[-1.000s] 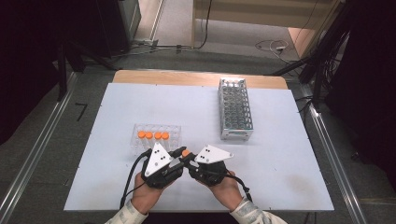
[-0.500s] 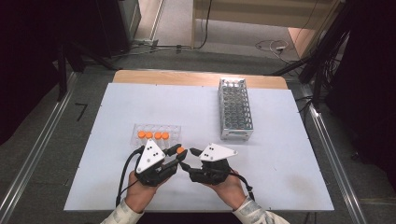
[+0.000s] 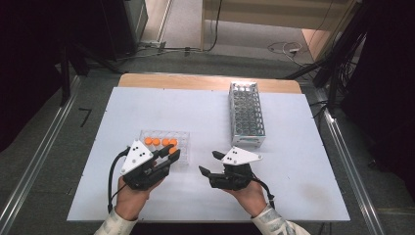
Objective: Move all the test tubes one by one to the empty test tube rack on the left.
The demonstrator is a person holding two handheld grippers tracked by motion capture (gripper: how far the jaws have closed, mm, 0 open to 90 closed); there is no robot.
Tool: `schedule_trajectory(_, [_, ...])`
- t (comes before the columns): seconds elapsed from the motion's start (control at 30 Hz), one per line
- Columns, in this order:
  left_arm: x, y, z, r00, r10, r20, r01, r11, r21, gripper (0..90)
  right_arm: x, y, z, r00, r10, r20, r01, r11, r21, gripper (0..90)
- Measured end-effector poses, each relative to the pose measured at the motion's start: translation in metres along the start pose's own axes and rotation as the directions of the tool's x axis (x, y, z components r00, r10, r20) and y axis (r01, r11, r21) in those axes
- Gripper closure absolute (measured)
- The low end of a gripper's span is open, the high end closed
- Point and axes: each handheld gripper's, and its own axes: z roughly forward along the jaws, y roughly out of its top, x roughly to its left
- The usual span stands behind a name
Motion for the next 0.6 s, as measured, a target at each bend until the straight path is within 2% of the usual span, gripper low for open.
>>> schedule_trajectory(0.6, [0.033,0.007,-0.022,0.9987,-0.031,-0.040,0.033,0.9991,0.029,69.3,-0.013,-0.003,-0.007,0.9987,0.031,0.040,-0.031,0.999,-0.011,32.9])
